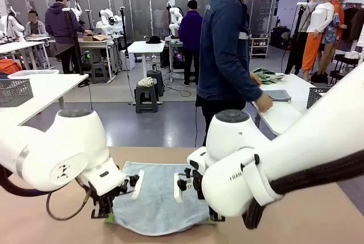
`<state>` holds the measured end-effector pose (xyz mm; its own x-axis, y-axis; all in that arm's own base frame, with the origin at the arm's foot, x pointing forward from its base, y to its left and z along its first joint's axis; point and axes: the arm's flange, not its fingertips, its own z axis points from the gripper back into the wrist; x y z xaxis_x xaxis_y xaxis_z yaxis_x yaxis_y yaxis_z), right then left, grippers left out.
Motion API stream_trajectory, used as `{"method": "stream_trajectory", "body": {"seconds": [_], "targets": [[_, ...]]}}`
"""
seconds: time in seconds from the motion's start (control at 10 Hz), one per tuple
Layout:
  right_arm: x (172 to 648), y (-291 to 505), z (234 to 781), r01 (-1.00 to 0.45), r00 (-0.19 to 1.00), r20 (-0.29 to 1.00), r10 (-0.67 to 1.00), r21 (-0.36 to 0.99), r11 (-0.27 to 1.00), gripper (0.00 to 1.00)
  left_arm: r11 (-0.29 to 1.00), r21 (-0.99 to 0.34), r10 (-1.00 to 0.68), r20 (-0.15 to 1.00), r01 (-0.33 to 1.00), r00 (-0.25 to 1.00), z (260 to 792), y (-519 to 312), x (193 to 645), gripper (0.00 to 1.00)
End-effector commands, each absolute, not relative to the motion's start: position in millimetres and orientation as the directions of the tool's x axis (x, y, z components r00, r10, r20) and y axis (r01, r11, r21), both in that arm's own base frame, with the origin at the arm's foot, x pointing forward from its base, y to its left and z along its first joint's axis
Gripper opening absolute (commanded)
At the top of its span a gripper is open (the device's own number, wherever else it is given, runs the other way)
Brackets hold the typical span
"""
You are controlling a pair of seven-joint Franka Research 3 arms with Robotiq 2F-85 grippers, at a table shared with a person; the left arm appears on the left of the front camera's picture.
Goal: Fold the towels and place them in the basket.
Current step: When a person lays out a Towel with hook on the table, fold it in half twice.
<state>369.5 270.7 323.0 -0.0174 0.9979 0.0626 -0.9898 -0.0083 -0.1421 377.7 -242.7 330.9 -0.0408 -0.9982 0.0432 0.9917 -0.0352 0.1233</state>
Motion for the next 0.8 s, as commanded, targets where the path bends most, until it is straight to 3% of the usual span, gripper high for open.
{"method": "stream_trajectory", "body": {"seconds": [0.0,0.3,0.7], "targets": [[399,271,342,-0.986,-0.052,0.082,0.995,-0.160,-0.038,0.07,-0.030,0.181,-0.999,0.015,0.983,-0.034,353,-254,397,0.07],[443,264,351,-0.981,-0.030,0.080,0.996,-0.192,-0.014,0.07,0.008,0.288,-1.000,0.002,0.958,0.007,374,-260,433,0.07],[494,259,347,-0.979,-0.046,0.081,0.996,-0.203,-0.029,0.07,0.015,0.311,-1.000,0.006,0.950,0.014,372,-261,486,0.07]]}}
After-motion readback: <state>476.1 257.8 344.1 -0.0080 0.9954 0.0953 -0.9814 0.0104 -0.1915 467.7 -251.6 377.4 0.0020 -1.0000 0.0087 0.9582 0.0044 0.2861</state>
